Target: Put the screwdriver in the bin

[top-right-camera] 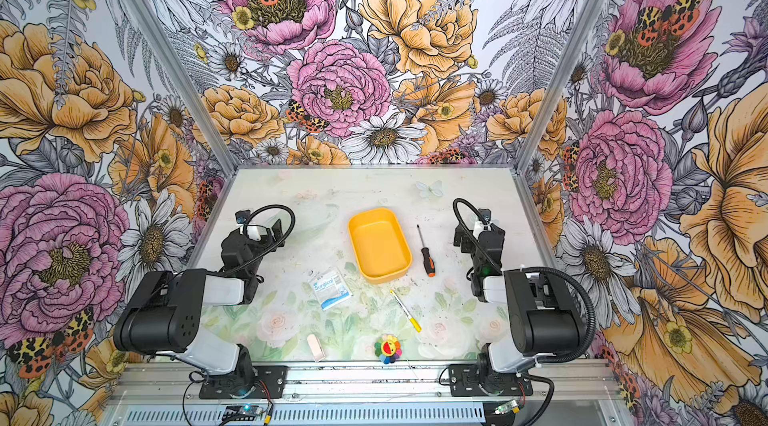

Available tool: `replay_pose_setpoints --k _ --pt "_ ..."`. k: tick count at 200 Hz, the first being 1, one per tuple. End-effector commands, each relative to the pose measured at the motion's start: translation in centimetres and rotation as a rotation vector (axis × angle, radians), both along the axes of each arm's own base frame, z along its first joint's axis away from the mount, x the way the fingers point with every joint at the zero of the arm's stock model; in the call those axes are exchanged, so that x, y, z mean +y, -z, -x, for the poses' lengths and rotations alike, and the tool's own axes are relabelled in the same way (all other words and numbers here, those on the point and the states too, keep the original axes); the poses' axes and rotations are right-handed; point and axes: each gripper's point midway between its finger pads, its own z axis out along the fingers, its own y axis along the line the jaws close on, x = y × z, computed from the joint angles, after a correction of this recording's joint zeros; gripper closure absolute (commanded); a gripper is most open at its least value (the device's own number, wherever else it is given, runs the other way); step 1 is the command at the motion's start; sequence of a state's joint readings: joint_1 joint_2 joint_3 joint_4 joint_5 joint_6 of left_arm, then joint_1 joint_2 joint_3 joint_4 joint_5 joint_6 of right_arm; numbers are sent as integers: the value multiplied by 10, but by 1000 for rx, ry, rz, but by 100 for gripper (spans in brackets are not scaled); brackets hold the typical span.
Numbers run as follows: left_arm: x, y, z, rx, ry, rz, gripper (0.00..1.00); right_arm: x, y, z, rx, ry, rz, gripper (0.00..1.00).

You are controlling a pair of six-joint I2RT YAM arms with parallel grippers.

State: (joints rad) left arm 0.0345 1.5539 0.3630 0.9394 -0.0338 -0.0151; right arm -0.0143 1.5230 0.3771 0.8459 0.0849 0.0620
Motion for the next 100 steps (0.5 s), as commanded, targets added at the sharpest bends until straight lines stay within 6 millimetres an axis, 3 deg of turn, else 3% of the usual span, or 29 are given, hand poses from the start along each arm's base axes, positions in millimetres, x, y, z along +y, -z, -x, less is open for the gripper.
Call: replay_pose_setpoints --k 1,100 --pt "-2 -7 -4 -16 6 -16 1 0 -5 -6 -16 -1 -14 0" --pt "-2 -7 -4 -16 -18 -34 1 0 -5 -6 -16 -4 -16 1"
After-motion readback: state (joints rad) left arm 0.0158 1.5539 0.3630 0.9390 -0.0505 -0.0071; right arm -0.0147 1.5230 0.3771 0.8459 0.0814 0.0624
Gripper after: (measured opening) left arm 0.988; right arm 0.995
